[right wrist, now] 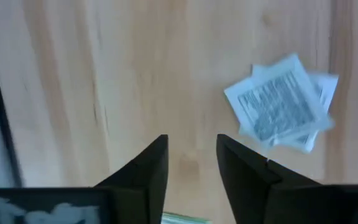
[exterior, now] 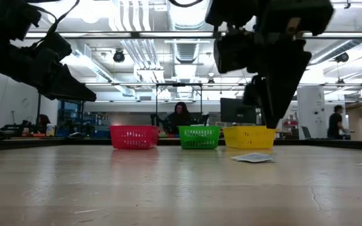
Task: Pick & Place First Aid Supplies
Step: Put the alcohol pad into the green basket
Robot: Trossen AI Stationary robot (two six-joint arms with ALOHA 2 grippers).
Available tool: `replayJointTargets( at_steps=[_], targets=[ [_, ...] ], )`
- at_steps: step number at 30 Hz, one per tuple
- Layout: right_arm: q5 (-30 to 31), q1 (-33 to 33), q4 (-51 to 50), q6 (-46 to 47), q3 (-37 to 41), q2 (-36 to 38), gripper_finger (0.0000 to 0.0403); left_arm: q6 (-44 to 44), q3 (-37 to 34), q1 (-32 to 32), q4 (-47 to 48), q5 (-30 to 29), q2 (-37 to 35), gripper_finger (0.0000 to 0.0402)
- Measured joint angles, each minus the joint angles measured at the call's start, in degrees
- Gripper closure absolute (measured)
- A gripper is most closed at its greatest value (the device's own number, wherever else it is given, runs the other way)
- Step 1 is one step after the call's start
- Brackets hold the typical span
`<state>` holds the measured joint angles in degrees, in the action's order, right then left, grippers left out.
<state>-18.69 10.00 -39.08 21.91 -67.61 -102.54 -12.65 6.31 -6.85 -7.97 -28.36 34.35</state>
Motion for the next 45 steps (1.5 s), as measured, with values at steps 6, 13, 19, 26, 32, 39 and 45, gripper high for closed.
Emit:
replayJointTargets(
  at_steps=[6,13,19,26,32,39,45],
  targets=[
    [-0.7,-0.3,1.1,15.5,0.3,-0.1,0.0249,0.0,0.0,0.0,0.0,0.0,0.0,0.0268],
    [0.9,-2.5,5.5,30.4,1.6,-0.1,0.0254,0.0,0.0,0.0,-0.1,0.0,0.0,0.0268],
    [2.3,-4.2,7.6,36.8,5.4,-0.1,0.0264,0.0,0.0,0.0,-0.1,0.1,0.0,0.0268],
    [2.2,-4.0,7.6,39.3,6.9,-0.1,0.0258,0.0,0.0,0.0,-0.1,0.3,0.0,0.0268],
    [3.6,-3.9,7.7,41.4,8.0,-0.1,0.0257,0.1,0.0,0.0,-0.1,0.3,0.0,0.0268],
    [3.9,-3.8,8.4,43.3,10.2,0.0,0.0257,0.2,0.0,0.0,-0.1,0.3,0.0,0.0268],
    [3.8,-3.7,10.3,43.8,10.0,0.0,0.0264,0.3,0.0,0.0,-0.2,0.3,0.0,0.0268]
  ],
)
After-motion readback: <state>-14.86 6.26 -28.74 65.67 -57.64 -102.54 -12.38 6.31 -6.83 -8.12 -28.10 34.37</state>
